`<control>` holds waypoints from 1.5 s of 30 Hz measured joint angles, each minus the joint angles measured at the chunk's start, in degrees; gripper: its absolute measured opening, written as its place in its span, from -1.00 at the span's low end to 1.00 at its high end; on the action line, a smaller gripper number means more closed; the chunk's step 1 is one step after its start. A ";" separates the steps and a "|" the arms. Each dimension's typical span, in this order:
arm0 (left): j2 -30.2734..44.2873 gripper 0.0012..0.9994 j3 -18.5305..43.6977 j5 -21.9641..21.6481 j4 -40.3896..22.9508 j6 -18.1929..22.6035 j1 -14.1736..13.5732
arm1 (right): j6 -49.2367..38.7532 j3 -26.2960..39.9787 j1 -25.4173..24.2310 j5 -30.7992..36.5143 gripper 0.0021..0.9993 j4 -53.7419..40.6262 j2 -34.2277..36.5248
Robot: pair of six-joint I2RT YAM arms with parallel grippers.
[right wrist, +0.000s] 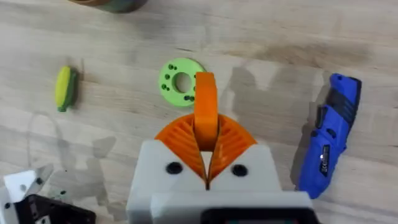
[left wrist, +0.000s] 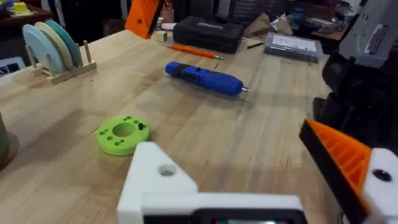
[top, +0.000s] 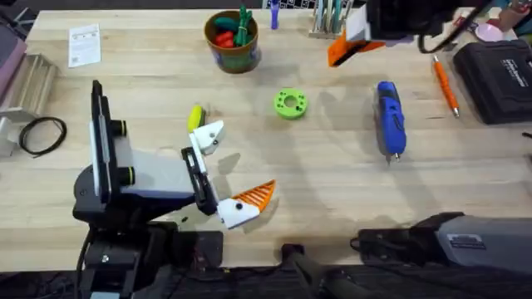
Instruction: Pick up the gripper from the table and insert it into the empty holder that is missing its gripper. Then pick up a screw, insert it into the mounting hole, and use the screwdriver to tighten it. Finally, clean up the table by picking up the vegetable and placing it into the bucket.
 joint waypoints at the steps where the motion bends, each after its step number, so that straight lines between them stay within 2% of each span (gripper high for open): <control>1: 0.00 0.97 0.00 0.00 0.00 -0.01 0.00 | 0.18 0.00 0.00 -0.04 -0.99 -0.04 -0.78; 9: 0.01 0.97 0.00 0.07 0.00 0.02 0.00 | 1.64 -1.55 0.00 -0.48 -0.99 0.22 -6.41; 19: -0.01 0.97 0.00 0.13 -0.04 0.01 0.00 | 2.55 -19.78 0.00 -4.97 -0.99 14.79 -10.89; 27: -0.02 0.97 0.00 0.13 -0.04 0.01 0.00 | 4.35 -26.33 0.00 -15.46 -0.99 27.43 -13.07; 38: -0.02 0.97 0.00 0.13 -0.04 -0.01 0.00 | 15.97 -37.87 -0.02 -30.33 -0.99 56.24 -13.12; 41: 0.01 0.97 0.00 0.13 -0.07 -0.01 -0.02 | 21.83 -42.36 -0.02 -34.86 -0.99 68.86 -13.12; 45: -0.02 0.97 0.00 0.15 -0.07 0.00 0.00 | 34.54 -50.56 -0.33 -41.54 -0.99 91.76 -13.12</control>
